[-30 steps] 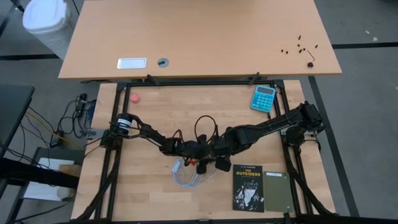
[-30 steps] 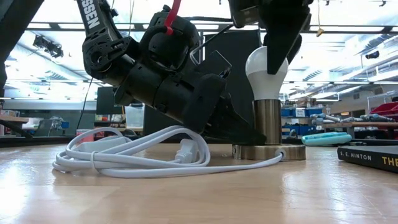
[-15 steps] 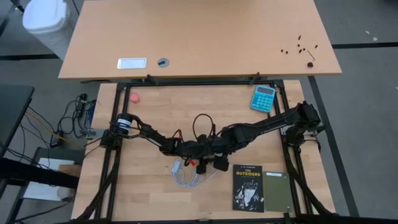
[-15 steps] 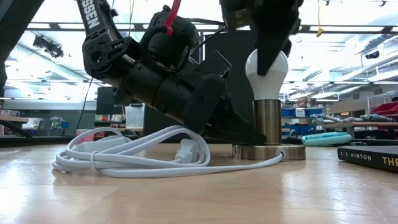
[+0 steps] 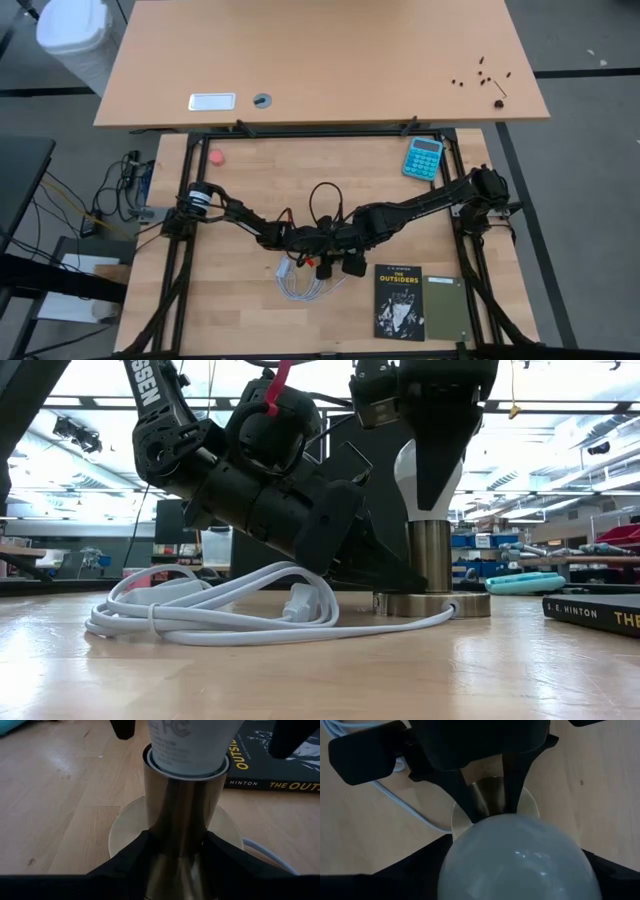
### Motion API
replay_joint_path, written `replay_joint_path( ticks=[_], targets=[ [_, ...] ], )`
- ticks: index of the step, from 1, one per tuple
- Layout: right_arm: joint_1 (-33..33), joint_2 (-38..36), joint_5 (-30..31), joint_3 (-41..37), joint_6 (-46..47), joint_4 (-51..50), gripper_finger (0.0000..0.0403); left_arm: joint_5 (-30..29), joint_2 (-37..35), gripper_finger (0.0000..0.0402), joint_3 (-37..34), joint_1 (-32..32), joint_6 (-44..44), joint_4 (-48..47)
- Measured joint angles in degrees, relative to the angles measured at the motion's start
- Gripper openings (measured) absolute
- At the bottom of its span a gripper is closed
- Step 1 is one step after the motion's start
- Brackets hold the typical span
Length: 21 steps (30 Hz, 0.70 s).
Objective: Screw lightbulb
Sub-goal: Remove the white lightbulb into the silver lamp
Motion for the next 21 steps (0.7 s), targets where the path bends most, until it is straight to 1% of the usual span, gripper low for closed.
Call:
replay_joint_path(
  ticks=[3, 9, 14, 18, 21],
  targets=[
    [0.0, 0.0, 0.4, 0.0, -0.5, 0.0, 0.0298, 0.0, 0.0, 0.0182, 0.0, 0.0, 0.0, 0.0],
    [0.0, 0.0, 0.6, 0.0, -1.2, 0.0, 0.0253, 0.0, 0.0, 0.0182, 0.0, 0.0, 0.1, 0.0],
    [0.0, 0.0, 0.5, 0.0, -1.4, -0.1, 0.0253, 0.0, 0.0, 0.0182, 0.0, 0.0, 0.1, -0.1],
    [0.0, 0.0, 0.5, 0.0, -1.6, -1.0, 0.0272, 0.0, 0.0, 0.0182, 0.0, 0.0, 0.1, -0.2],
    [0.0, 0.0, 0.5, 0.0, -3.4, -1.4, 0.0270, 0.0, 0.0, 0.0182, 0.1, 0.0, 0.1, -0.2]
  ],
)
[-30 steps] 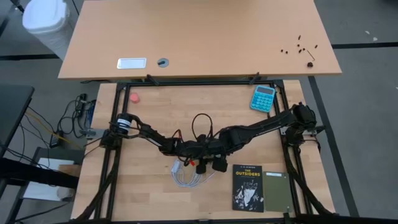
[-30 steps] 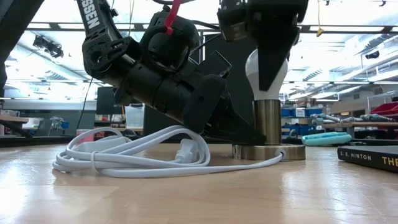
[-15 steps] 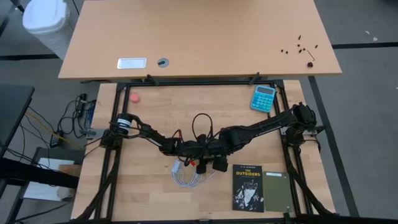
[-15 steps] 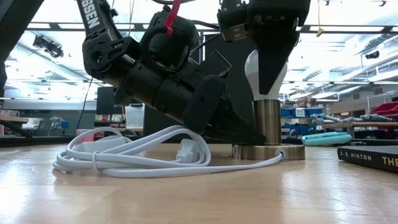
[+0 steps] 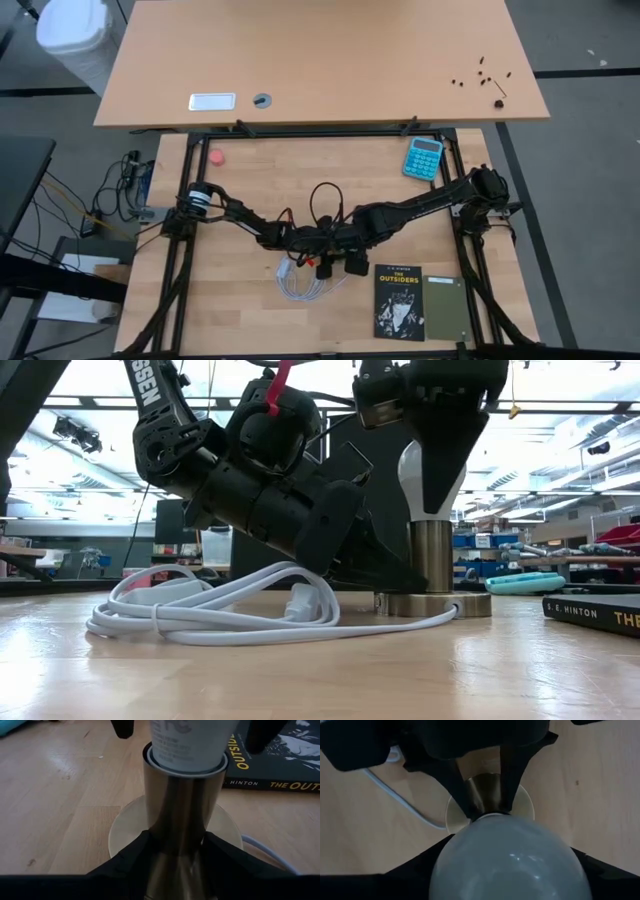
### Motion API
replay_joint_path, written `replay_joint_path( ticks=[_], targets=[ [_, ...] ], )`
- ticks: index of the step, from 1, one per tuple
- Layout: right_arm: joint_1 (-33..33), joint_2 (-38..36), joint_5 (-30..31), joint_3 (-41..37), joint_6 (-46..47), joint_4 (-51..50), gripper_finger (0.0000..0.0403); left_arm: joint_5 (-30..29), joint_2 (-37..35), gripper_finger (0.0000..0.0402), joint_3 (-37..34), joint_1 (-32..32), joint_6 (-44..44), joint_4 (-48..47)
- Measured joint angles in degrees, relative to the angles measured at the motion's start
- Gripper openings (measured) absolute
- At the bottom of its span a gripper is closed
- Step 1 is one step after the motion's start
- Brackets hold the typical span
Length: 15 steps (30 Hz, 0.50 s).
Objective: Screw lightbulb
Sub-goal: Remove the white lightbulb into the silver lamp
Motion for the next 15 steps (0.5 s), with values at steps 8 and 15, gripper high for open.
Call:
replay_joint_path(
  ticks=[8, 15],
  targets=[
    [0.2, 0.0, -0.4, 0.0, -10.0, 0.0, 0.0255, 0.0, 0.0, 0.0182, 0.0, 0.0, 1.4, -0.1],
    [0.1, 0.0, -0.4, 0.0, -11.8, 0.0, 0.0267, 0.4, 0.0, 0.0182, 0.0, 0.0, 2.6, 0.4]
  ],
)
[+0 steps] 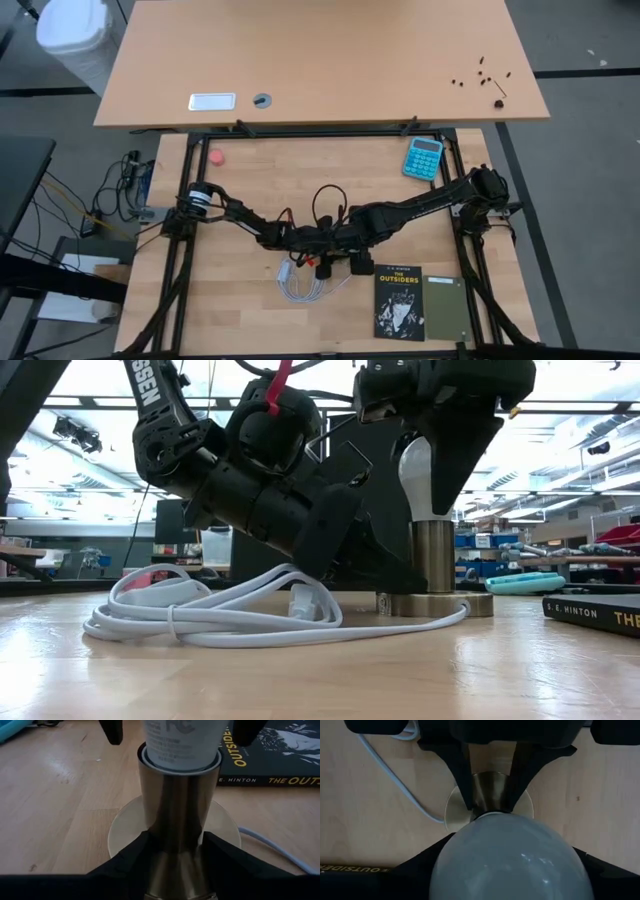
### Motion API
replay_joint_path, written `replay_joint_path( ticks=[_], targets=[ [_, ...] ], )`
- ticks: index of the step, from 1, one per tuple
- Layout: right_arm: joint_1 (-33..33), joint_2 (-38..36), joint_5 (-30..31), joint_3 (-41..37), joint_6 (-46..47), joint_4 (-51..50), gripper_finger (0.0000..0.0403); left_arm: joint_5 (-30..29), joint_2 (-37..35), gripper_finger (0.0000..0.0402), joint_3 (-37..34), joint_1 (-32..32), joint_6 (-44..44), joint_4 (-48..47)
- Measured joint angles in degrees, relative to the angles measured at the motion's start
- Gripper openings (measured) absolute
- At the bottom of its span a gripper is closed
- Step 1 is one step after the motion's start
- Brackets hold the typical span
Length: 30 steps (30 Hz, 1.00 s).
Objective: Screw lightbulb
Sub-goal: Remove the white lightbulb into the silver lamp
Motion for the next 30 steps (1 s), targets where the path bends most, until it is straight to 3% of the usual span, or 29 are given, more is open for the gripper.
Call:
replay_joint_path(
  ticks=[4, 11, 23, 27, 30],
  targets=[
    [0.0, 0.0, 0.0, 0.0, 0.1, 0.0, 0.0261, -1.0, 0.1, 0.0182, -0.2, 0.0, -0.5, 2.0],
    [0.0, 0.0, -0.5, 0.0, 0.7, 0.6, 0.0270, 2.5, 0.2, 0.0194, -0.2, -0.5, 1.6, 3.8],
    [0.2, -0.1, 0.2, 0.0, 0.8, 2.1, 0.0266, 2.9, 0.2, 0.0290, -0.2, -0.5, 0.0, 7.8],
    [0.2, -0.1, 0.2, 0.0, 0.8, 2.1, 0.0270, 0.4, 0.1, 0.0280, -0.1, -0.5, -1.0, 8.6],
    [0.2, -0.1, 0.3, 0.0, 0.7, 2.4, 0.0265, -1.6, 0.1, 0.0249, -0.1, -0.5, -1.1, 8.5]
  ],
)
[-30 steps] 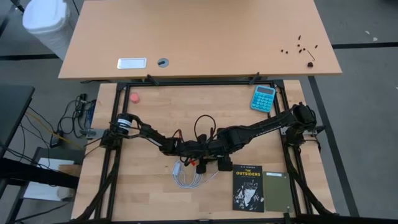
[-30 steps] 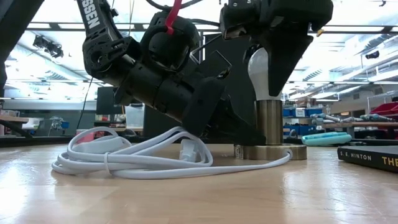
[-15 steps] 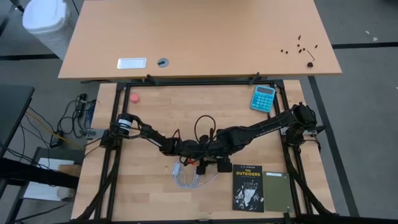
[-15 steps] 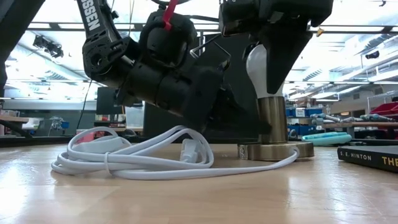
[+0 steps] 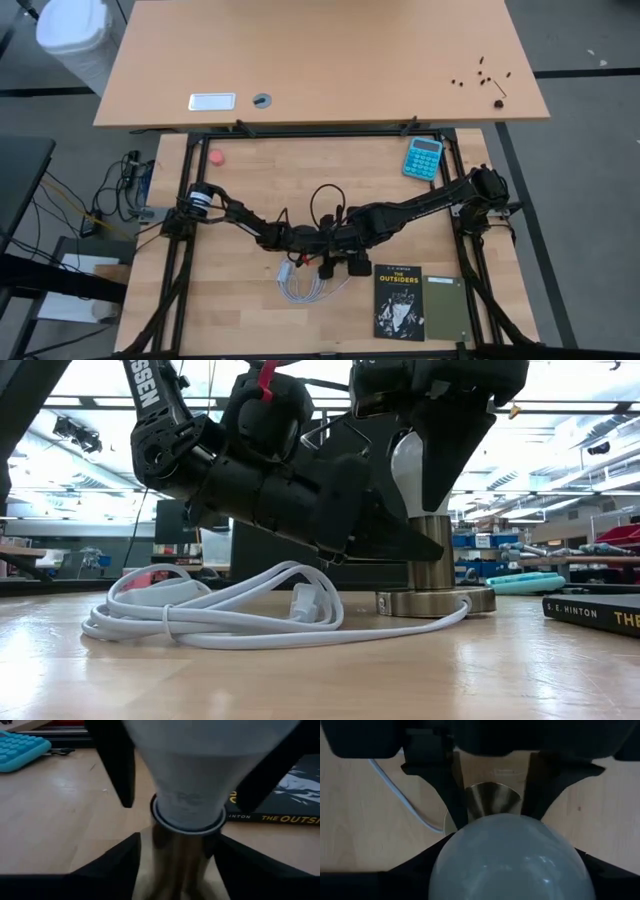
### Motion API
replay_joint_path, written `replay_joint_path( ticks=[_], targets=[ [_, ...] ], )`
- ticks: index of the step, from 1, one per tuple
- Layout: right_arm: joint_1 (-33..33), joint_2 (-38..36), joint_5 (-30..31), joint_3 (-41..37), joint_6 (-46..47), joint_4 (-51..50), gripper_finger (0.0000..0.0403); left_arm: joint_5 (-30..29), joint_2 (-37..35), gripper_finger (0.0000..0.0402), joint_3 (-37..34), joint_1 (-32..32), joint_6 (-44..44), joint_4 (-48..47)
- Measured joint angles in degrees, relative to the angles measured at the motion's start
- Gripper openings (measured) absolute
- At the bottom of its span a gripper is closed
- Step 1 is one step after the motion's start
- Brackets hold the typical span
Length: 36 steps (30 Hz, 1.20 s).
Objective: Screw lightbulb
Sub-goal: Remove the white lightbulb into the silver lamp
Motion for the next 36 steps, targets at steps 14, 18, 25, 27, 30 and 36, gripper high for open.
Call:
replay_joint_path(
  ticks=[14, 18, 25, 27, 30, 36],
  targets=[
    [0.0, 0.0, -0.1, 0.0, -0.4, 0.6, 0.0264, 0.2, 0.0, 0.0173, 0.0, 0.0, -0.4, 0.5],
    [0.0, 0.0, -0.2, 0.0, -2.2, 0.6, 0.0260, 0.2, 0.0, 0.0175, 0.0, 0.0, -0.4, 0.4],
    [0.0, 0.0, -0.7, 0.0, -11.4, 0.0, 0.0273, 0.8, -0.1, 0.0176, 0.1, 0.0, -0.4, 0.3],
    [0.0, 0.0, -0.8, 0.0, -15.0, -0.1, 0.0270, 1.1, -0.1, 0.0176, 0.1, 0.0, -0.4, 0.3],
    [0.1, 0.0, -0.9, 0.0, -20.6, -0.6, 0.0262, 1.3, -0.1, 0.0176, 0.1, 0.0, -0.6, 0.3],
    [0.3, 0.0, 0.3, 0.0, -33.5, -1.6, 0.0266, 1.3, -0.1, 0.0177, 0.1, 0.0, -0.6, 0.1]
  ],
)
